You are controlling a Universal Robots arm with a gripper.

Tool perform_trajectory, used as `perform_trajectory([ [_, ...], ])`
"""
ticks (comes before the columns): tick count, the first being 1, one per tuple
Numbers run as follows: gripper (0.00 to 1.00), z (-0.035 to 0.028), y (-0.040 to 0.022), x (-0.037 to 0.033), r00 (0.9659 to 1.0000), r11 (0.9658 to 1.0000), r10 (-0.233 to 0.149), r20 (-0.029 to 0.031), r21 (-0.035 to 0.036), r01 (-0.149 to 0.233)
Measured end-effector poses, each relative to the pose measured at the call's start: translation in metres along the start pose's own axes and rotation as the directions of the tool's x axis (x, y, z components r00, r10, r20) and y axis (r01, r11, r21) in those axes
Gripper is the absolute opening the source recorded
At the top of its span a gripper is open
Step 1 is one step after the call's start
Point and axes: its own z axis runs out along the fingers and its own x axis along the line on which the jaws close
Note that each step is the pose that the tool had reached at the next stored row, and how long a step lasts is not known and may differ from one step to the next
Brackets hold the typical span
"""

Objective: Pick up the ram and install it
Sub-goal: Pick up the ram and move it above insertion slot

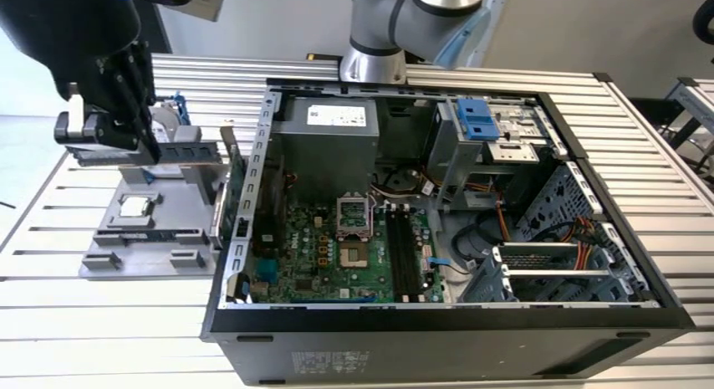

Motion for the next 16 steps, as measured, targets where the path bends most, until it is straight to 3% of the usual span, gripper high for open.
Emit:
perform_trajectory([
  [10, 0.0, -0.0001, -0.0169, 0.0006, 0.9997, 0.9997, 0.025, 0.0002, 0.0012, -0.025],
  [16, 0.0, -0.0002, -0.0312, 0.001, 0.9995, 0.9995, 0.032, 0.0003, 0.0016, -0.032],
])
